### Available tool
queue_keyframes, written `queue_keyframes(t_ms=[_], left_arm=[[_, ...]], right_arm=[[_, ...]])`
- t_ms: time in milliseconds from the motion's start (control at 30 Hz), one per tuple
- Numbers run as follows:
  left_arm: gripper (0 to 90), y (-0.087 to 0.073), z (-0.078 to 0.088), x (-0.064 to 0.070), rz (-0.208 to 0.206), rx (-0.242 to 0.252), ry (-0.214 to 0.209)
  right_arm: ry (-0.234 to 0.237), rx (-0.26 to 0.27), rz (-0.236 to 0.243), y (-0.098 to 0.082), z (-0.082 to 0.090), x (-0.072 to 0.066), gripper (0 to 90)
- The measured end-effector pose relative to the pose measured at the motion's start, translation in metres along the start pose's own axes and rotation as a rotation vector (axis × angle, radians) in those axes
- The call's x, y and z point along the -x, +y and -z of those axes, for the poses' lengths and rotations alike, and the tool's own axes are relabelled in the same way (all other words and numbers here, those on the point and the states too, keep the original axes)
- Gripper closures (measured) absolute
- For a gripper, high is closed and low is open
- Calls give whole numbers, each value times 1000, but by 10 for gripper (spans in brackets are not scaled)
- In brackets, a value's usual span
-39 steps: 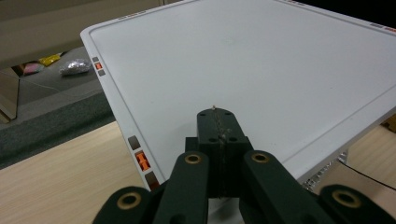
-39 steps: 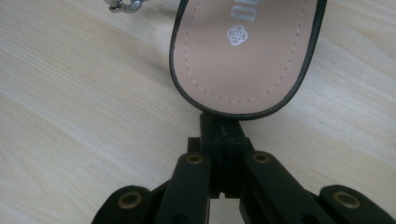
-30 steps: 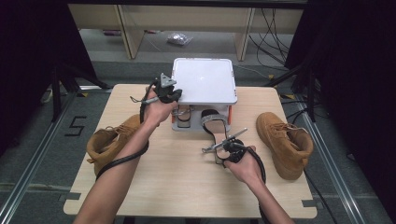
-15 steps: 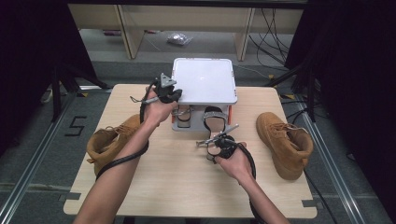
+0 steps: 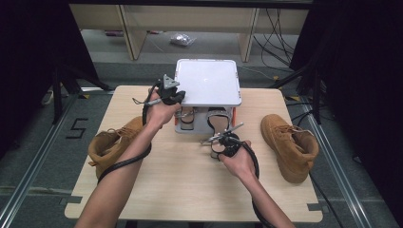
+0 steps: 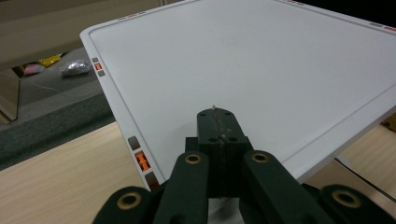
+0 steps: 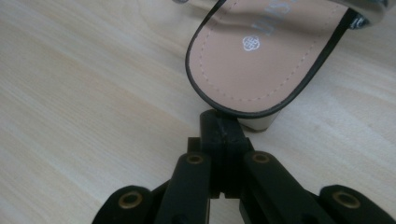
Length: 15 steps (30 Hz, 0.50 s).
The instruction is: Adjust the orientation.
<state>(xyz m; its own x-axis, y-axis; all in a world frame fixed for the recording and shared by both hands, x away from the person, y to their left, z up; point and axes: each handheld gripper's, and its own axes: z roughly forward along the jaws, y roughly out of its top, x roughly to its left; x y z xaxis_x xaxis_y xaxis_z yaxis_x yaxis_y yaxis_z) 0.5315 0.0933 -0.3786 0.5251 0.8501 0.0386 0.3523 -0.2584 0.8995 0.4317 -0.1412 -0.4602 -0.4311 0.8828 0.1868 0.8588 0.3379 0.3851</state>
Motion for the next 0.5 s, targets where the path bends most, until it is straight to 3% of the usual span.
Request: queue_keyframes(t_ms=[200, 267, 300, 500], left_arm=[[899, 0, 0, 0, 1, 0, 0], [899, 0, 0, 0, 0, 0, -1], [899, 0, 0, 0, 0, 0, -1], [900, 0, 0, 0, -1, 0, -1]], right_arm=[[-50, 30, -13, 6, 4, 0, 900], [-58, 61, 10, 10, 5, 2, 900], [-63, 55, -11, 12, 5, 1, 900], [-81, 94, 26, 19, 6, 4, 900]])
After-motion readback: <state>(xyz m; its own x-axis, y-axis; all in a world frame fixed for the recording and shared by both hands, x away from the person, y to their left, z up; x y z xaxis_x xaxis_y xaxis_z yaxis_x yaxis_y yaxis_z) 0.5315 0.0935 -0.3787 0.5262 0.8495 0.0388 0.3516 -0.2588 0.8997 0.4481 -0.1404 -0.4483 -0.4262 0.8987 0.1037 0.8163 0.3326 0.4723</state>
